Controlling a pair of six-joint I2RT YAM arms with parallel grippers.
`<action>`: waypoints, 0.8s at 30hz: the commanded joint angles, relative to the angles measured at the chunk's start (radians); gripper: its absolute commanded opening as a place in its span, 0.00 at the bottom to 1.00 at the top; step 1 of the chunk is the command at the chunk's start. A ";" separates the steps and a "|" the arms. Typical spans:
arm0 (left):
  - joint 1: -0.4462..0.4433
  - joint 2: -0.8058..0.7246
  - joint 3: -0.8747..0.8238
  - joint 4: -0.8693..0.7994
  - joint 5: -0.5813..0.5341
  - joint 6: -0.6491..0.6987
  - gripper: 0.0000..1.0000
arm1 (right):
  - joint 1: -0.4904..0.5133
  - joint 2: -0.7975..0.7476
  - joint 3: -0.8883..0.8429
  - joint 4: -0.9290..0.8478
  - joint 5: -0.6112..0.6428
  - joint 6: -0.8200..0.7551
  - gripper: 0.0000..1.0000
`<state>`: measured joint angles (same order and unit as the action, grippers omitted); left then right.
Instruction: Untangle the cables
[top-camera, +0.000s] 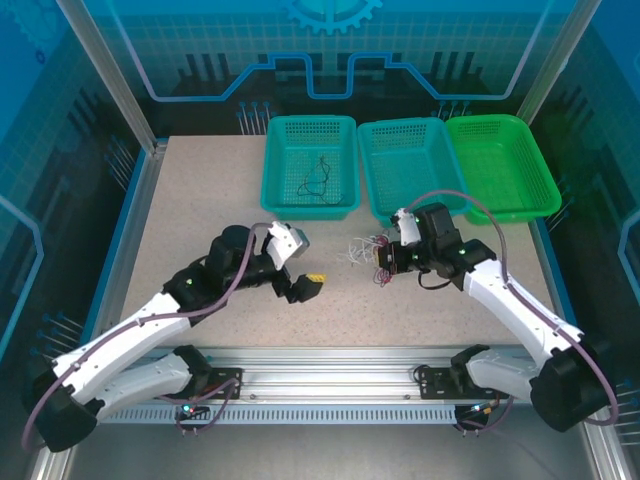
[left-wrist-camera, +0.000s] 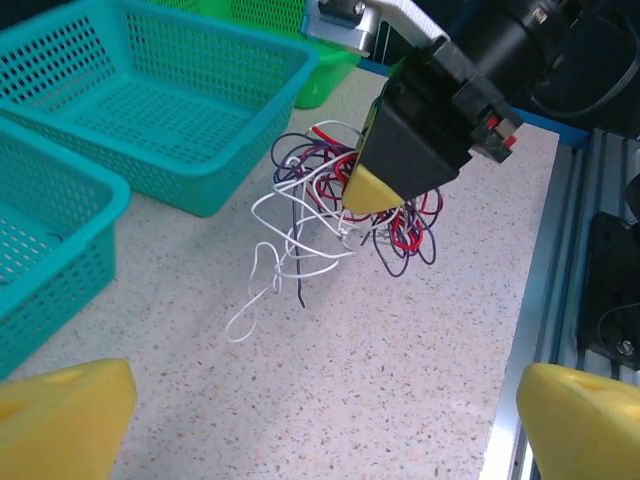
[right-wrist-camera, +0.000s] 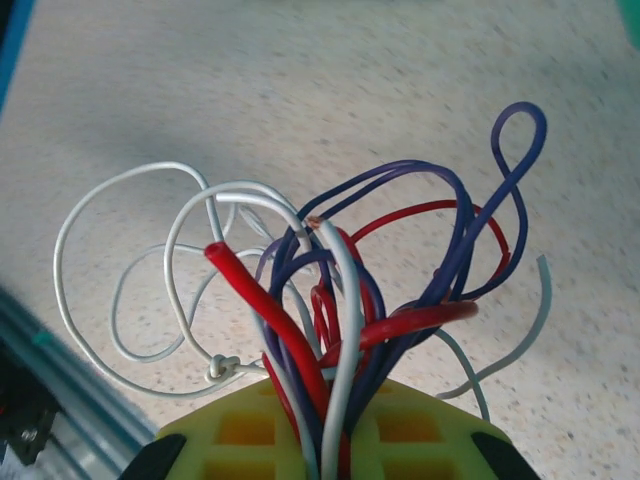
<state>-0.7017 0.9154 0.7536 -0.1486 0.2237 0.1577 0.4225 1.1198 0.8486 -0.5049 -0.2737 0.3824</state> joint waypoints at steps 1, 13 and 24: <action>0.000 -0.048 -0.022 0.057 -0.026 0.034 0.99 | 0.047 -0.044 0.025 -0.034 -0.079 -0.105 0.05; 0.193 0.134 0.145 0.047 0.364 -0.415 0.77 | 0.150 -0.049 0.099 -0.020 -0.089 -0.256 0.08; 0.192 0.254 0.072 0.204 0.440 -0.497 0.41 | 0.151 -0.030 0.142 0.026 -0.172 -0.193 0.09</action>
<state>-0.5114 1.1481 0.8436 -0.0231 0.5858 -0.2901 0.5629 1.0885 0.9504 -0.5056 -0.4000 0.1722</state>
